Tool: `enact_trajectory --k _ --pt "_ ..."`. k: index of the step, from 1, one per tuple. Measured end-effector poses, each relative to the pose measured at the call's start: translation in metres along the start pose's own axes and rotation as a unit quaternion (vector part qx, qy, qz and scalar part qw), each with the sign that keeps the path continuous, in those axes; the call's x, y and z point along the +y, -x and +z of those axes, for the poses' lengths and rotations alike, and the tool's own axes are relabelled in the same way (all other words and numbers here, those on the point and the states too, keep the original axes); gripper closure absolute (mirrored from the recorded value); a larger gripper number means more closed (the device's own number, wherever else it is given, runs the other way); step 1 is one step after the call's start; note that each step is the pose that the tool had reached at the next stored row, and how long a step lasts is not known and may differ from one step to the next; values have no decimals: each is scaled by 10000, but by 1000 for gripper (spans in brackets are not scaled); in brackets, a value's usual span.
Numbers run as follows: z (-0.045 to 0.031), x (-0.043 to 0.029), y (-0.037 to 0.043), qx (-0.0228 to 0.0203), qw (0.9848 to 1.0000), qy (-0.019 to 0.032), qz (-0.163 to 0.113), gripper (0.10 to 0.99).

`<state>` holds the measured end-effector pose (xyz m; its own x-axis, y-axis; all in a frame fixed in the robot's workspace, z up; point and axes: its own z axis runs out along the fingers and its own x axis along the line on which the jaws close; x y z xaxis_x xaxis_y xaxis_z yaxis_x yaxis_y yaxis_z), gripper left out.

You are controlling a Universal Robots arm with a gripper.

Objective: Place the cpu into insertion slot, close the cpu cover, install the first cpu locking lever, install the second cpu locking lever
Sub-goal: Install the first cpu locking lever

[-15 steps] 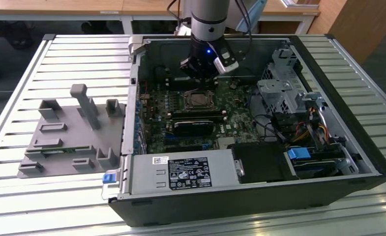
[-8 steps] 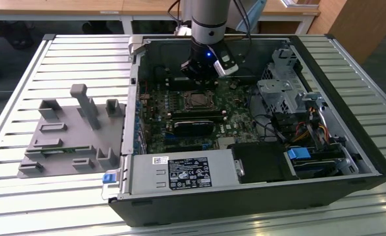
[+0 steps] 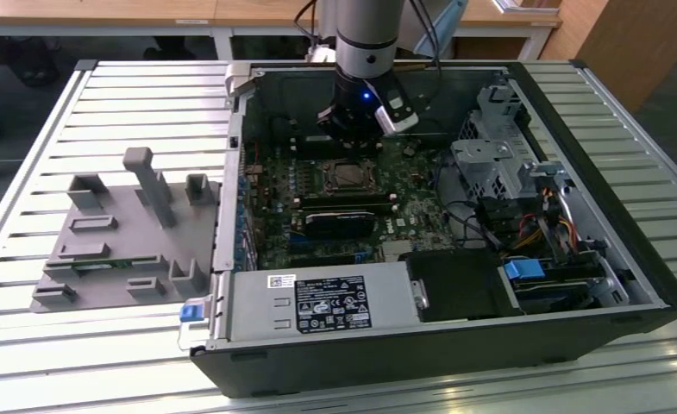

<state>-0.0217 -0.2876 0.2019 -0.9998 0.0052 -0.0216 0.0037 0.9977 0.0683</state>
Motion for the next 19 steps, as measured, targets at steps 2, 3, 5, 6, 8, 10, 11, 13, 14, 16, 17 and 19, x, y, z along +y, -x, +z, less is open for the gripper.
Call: enact_trajectory --k 2,3,5,6,8,10,11,13,14,16,17,19 --pt "0 0 4 0 10000 1 0 980" --pt "0 0 6 0 10000 1 0 980" --pt "-1 0 9 0 10000 0 1 980" --pt "-1 0 10 0 10000 0 0 980" --pt "2 1 13 -1 10000 -6 0 980" --pt "7 3 14 0 10000 -23 -1 980" --pt "9 5 15 0 10000 -35 -1 980" --pt "15 7 16 0 10000 -61 -1 980" --pt "18 7 16 0 10000 -75 -2 980" --pt "24 7 16 0 9999 -103 -2 980" --pt "26 7 16 0 9999 -118 -2 980" --pt "31 7 17 0 9999 -145 -3 980"
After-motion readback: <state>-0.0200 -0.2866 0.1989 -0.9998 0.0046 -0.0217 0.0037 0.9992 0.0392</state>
